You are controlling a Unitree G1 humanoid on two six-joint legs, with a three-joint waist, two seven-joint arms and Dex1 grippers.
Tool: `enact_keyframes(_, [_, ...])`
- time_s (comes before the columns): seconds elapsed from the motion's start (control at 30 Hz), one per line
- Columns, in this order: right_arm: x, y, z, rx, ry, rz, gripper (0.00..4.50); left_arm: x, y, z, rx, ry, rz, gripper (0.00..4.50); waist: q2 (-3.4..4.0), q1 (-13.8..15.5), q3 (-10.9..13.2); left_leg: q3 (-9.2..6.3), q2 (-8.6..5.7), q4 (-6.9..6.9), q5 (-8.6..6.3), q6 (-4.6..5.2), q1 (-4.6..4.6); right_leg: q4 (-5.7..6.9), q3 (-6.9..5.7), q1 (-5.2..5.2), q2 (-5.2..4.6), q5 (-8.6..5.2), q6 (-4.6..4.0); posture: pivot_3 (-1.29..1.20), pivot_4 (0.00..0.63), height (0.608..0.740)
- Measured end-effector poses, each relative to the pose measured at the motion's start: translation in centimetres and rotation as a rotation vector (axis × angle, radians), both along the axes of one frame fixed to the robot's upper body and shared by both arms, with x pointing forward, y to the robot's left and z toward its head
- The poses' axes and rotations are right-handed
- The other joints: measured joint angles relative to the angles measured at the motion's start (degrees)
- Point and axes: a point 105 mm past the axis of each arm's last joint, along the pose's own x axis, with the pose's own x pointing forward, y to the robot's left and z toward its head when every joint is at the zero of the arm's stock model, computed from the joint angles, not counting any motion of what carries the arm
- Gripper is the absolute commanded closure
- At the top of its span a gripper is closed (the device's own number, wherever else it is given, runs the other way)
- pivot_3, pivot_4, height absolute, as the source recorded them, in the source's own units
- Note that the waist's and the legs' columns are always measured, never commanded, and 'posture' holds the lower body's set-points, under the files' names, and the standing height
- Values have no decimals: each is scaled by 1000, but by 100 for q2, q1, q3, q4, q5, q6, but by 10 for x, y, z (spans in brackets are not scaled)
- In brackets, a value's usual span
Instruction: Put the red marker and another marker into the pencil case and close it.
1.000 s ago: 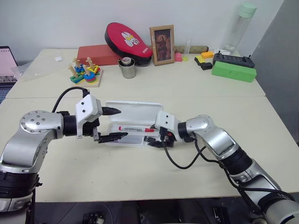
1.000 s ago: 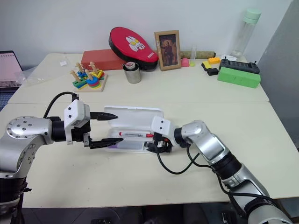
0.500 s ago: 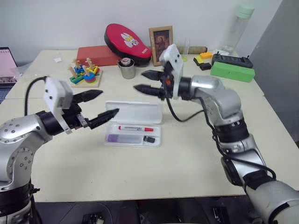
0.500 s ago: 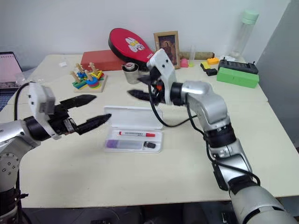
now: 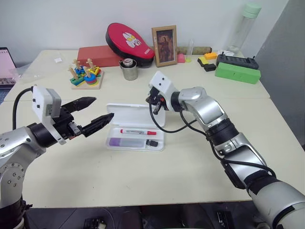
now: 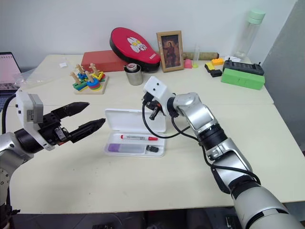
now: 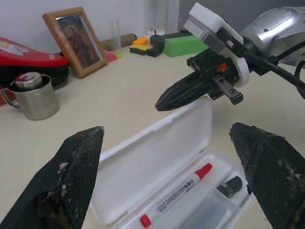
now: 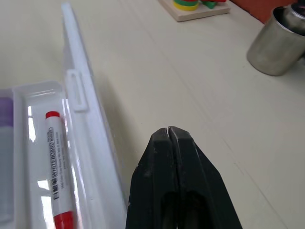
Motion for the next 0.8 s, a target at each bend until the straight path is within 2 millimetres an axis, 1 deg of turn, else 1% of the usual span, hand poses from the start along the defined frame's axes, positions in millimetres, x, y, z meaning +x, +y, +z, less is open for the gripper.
enact_keyframes(0.03, [-6,1,-1,-9,-7,30,4462,-2,0,-1,10,10,-10,0,0,1,0,0,0,-1,0,0,0,0,0,0,0,0,0,0,150,740])
enact_keyframes(0.07, [-20,1,-5,-31,-18,93,4462,-5,1,-6,36,37,-28,0,-1,3,0,-1,1,-1,0,0,0,-2,-1,0,0,0,0,0,150,740])
enact_keyframes(0.1, [-29,3,-12,-53,-11,135,4462,-7,2,-8,51,54,-37,0,0,-2,0,1,0,-1,0,0,1,-2,1,0,0,-1,0,0,150,740])
enact_keyframes(0.2, [-45,6,-36,-114,42,198,4462,-9,1,-9,62,57,-63,0,1,-2,1,1,2,0,0,0,1,0,0,-2,1,-1,0,0,150,740])
enact_keyframes(0.37, [-54,6,-48,-174,34,245,4462,-12,1,-11,69,69,-79,0,0,-2,0,1,2,0,0,0,1,-3,1,-1,1,-1,0,0,150,740])
enact_keyframes(0.4, [-57,5,-56,-213,23,257,4462,-12,1,-13,72,72,-81,0,-2,-2,-1,1,2,0,0,0,2,-3,1,-1,1,-1,0,0,150,740])
enact_keyframes(0.43, [-59,4,-69,-248,23,261,4462,-13,1,-14,80,76,-82,0,-3,-2,-2,1,2,-1,0,0,1,-4,0,-1,1,-1,0,0,150,740])
enact_keyframes(0.67, [-59,5,-71,-258,-4,262,4462,-15,2,-18,107,94,-90,0,-11,0,-8,9,2,-1,-1,0,34,-2,8,23,0,-3,1,0,150,740])
enact_keyframes(0.73, [-58,4,-69,-215,8,249,4462,-14,2,-18,108,96,-83,0,-12,0,-9,9,2,-1,-1,0,35,-2,8,24,0,-3,2,0,150,740])
enact_keyframes(0.8, [-55,1,-69,-107,52,221,4462,-12,5,-20,119,97,-52,0,-11,0,-7,10,2,-1,0,0,32,-2,9,22,0,-2,1,0,150,740])
